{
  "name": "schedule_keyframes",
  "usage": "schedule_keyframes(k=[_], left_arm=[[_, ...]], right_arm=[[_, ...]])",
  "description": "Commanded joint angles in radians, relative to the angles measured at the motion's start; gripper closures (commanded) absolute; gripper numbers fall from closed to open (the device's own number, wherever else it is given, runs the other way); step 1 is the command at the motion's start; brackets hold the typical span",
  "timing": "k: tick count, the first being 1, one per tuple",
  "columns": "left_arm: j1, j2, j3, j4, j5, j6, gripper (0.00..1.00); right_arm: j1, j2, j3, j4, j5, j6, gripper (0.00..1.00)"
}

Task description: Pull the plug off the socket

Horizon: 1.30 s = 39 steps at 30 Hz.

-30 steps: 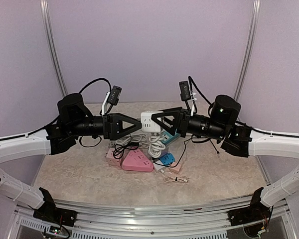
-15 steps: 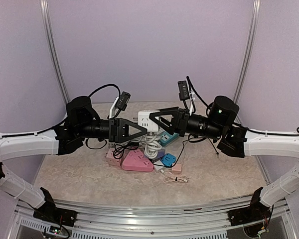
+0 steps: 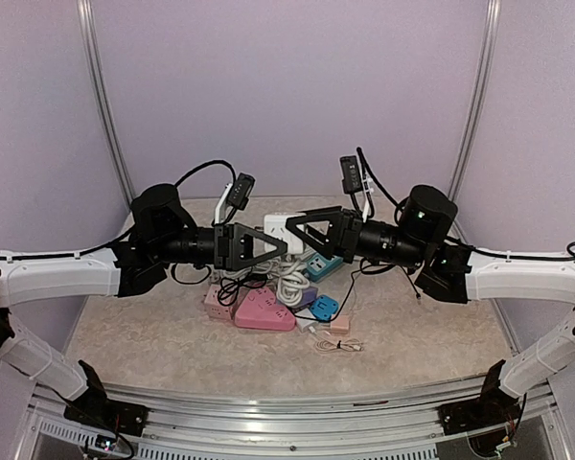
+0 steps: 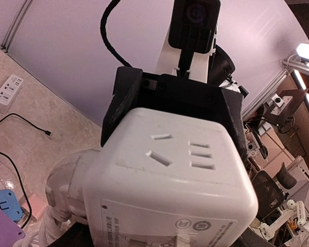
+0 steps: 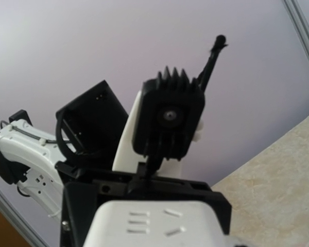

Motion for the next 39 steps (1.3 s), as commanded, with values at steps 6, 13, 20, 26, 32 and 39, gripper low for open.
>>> schedule_keyframes(k=[6, 13, 20, 26, 32, 39], left_arm=[[0.0, 0.02, 0.022, 0.073, -0.051, -0.022, 0.36], [0.001, 0.021, 0.018, 0.094, -0.098, -0.027, 0.49], [0.01, 0.021, -0.003, 0.111, -0.109, -0.038, 0.75], [0.018, -0.001, -0.022, 0.104, -0.108, -0.024, 0.91], [0.029, -0.025, -0.029, 0.083, -0.1, -0.009, 1.0], [0.051, -0.039, -0.033, 0.073, -0.049, -0.008, 1.0]], right_arm=[[-0.006, -0.008, 0.012, 0.106, -0.018, 0.012, 1.0], [-0.005, 0.003, 0.012, 0.102, -0.025, 0.018, 1.0], [-0.005, -0.003, 0.006, 0.068, 0.005, 0.006, 0.86], [-0.01, -0.042, -0.019, -0.004, 0.109, -0.016, 0.47], [-0.034, -0.087, -0.067, -0.02, 0.171, -0.007, 0.23], [-0.04, -0.109, -0.078, -0.049, 0.148, -0.036, 0.16]])
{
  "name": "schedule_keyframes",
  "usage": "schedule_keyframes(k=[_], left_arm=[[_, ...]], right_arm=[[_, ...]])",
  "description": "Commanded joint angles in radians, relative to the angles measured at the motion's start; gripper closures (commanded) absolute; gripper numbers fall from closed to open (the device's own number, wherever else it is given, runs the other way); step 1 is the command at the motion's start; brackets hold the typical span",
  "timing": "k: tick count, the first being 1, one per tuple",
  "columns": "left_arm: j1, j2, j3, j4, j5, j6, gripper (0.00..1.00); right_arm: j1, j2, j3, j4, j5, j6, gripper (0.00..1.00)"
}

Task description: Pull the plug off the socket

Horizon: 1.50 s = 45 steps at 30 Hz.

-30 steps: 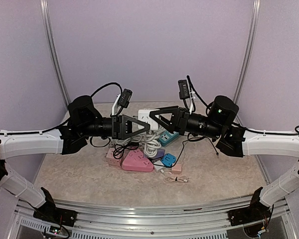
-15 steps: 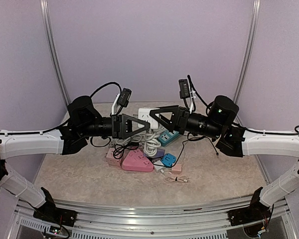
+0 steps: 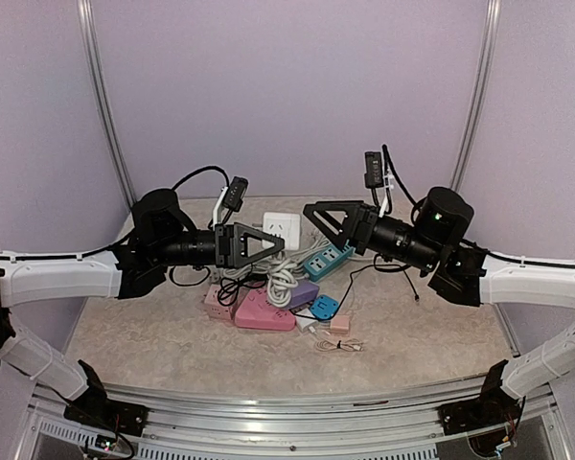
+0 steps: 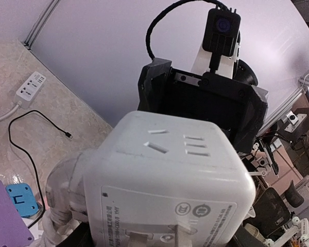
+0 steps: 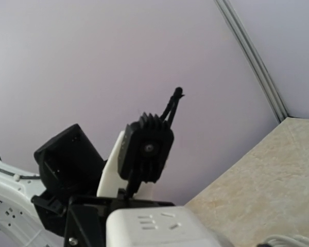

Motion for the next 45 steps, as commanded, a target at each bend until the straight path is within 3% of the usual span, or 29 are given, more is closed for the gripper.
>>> schedule_keyframes(k=[1, 7, 13, 17, 22, 27, 38, 45], left_arm=[[0.022, -0.05, 0.003, 0.043, 0.052, 0.021, 1.0], [0.09, -0.076, 0.024, 0.009, 0.275, 0.009, 1.0], [0.117, -0.082, 0.068, -0.039, 0.505, -0.002, 1.0], [0.119, -0.086, 0.083, -0.028, 0.583, -0.029, 1.0], [0.119, -0.092, 0.095, -0.034, 0.613, -0.042, 1.0], [0.117, -0.105, 0.097, -0.037, 0.61, -0.047, 1.0], [0.097, -0.093, 0.109, -0.006, 0.598, -0.068, 1.0], [0.081, -0.089, 0.114, -0.004, 0.581, -0.07, 1.0]], right_arm=[[-0.006, -0.033, -0.024, -0.042, -0.009, -0.052, 0.16], [-0.003, -0.096, -0.067, -0.103, -0.103, -0.209, 0.17], [0.018, -0.097, -0.099, -0.095, -0.179, -0.24, 0.18], [0.069, -0.067, -0.071, -0.142, -0.116, -0.302, 0.21], [0.108, -0.014, -0.056, -0.127, -0.059, -0.349, 0.24], [0.187, 0.096, 0.025, -0.129, -0.041, -0.406, 0.34], [0.195, 0.205, 0.062, -0.003, -0.042, -0.399, 0.48], [0.196, 0.196, 0.035, 0.093, -0.018, -0.366, 0.52]])
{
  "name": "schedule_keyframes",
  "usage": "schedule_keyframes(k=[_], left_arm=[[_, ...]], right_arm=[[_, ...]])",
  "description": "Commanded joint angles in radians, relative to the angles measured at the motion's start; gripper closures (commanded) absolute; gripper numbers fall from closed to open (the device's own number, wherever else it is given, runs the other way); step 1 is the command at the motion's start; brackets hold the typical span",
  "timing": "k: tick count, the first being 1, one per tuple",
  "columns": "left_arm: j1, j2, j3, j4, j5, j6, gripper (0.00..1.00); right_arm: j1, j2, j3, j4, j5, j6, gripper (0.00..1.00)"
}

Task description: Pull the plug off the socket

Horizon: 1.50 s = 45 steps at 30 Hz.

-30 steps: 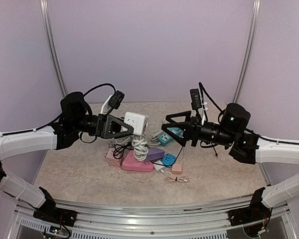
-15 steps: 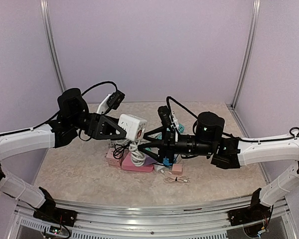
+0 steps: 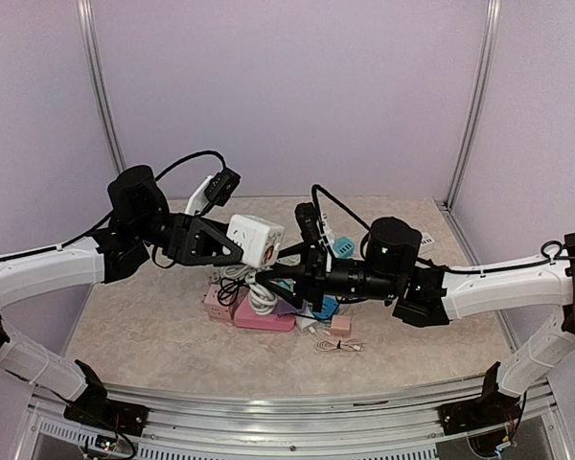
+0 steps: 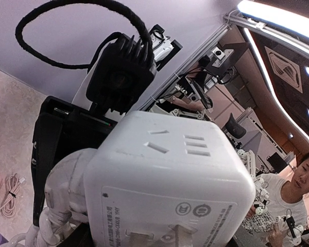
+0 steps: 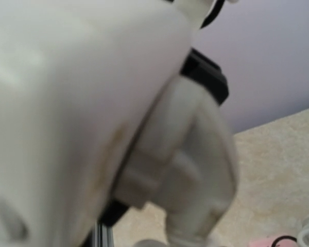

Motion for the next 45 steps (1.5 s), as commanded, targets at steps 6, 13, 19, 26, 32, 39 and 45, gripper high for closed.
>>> schedule_keyframes(k=[6, 13, 19, 26, 32, 39, 45], left_arm=[[-0.034, -0.013, 0.043, 0.065, 0.007, -0.001, 1.0], [-0.048, -0.008, 0.044, 0.068, 0.007, 0.006, 1.0], [-0.059, -0.001, 0.045, 0.072, 0.002, 0.003, 1.0], [-0.061, 0.004, 0.054, 0.097, 0.004, -0.01, 1.0], [-0.051, 0.014, 0.047, 0.1, 0.008, -0.014, 1.0], [0.035, -0.018, 0.007, -0.02, -0.073, 0.049, 0.82], [0.04, -0.023, 0.064, -0.334, -0.265, 0.257, 0.07]], right_arm=[[0.004, 0.015, -0.003, 0.152, 0.032, 0.05, 0.61], [0.004, 0.015, -0.017, 0.189, 0.084, 0.074, 0.68], [0.003, -0.008, -0.059, 0.26, 0.158, 0.089, 0.62], [0.003, 0.003, -0.033, 0.232, 0.137, 0.073, 0.64], [0.004, 0.004, -0.023, 0.227, 0.105, 0.083, 0.92], [0.004, -0.076, -0.03, 0.096, 0.205, 0.025, 1.0], [0.003, -0.139, -0.015, -0.092, 0.44, -0.007, 1.0]])
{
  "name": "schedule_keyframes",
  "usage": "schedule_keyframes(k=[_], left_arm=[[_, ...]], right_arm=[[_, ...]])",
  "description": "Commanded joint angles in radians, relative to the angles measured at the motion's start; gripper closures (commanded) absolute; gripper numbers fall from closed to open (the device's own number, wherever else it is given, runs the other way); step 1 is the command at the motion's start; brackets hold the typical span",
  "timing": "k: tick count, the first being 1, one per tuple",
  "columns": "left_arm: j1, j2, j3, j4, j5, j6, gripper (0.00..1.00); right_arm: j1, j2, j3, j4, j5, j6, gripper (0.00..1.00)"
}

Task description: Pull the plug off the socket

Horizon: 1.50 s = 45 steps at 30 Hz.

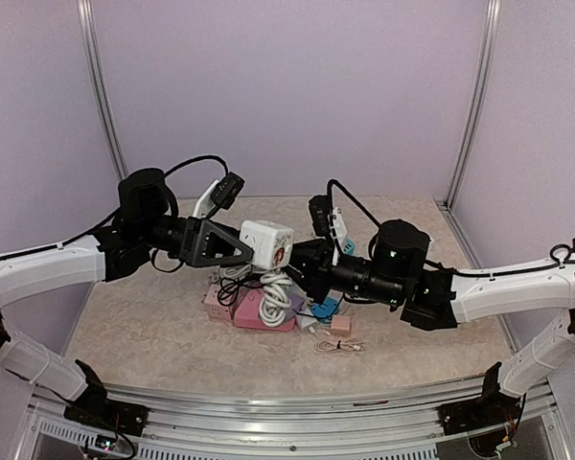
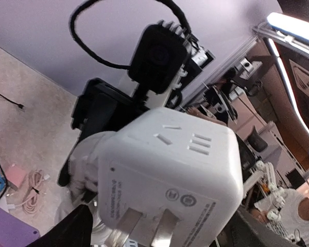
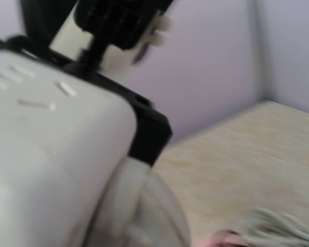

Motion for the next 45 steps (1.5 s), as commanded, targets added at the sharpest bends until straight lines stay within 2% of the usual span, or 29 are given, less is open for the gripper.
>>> schedule_keyframes(k=[1, 8, 12, 15, 17, 21, 24, 28, 32, 45], left_arm=[[0.052, -0.04, 0.05, -0.227, -0.205, 0.163, 0.02], [0.063, -0.091, 0.001, -0.281, -0.402, 0.197, 0.01], [0.047, -0.141, 0.003, -0.353, -0.6, 0.242, 0.01], [-0.004, -0.163, 0.03, -0.403, -0.746, 0.256, 0.01], [-0.039, -0.16, 0.043, -0.405, -0.838, 0.208, 0.01], [-0.081, -0.129, 0.027, -0.299, -0.87, 0.03, 0.01], [-0.115, -0.113, 0.02, -0.239, -0.926, -0.043, 0.01], [-0.132, -0.095, 0.041, -0.217, -0.939, -0.085, 0.01], [-0.146, -0.058, 0.087, -0.274, -0.961, -0.12, 0.01], [-0.164, 0.032, 0.098, -0.158, -0.936, -0.32, 0.01]], right_arm=[[-0.013, -0.104, 0.018, -0.124, 0.244, -0.033, 1.0], [-0.011, -0.126, 0.034, -0.248, 0.449, -0.05, 1.0], [-0.007, -0.107, 0.082, -0.353, 0.549, -0.061, 1.0], [-0.004, -0.091, 0.112, -0.408, 0.603, -0.048, 1.0], [0.0, -0.072, 0.137, -0.442, 0.638, -0.03, 1.0], [0.012, -0.028, 0.167, -0.465, 0.708, -0.017, 1.0], [0.02, -0.002, 0.189, -0.473, 0.741, -0.011, 1.0], [0.023, 0.018, 0.212, -0.48, 0.741, -0.01, 1.0], [0.029, 0.035, 0.227, -0.483, 0.75, -0.012, 1.0], [0.047, 0.08, 0.244, -0.474, 0.847, -0.042, 1.0]])
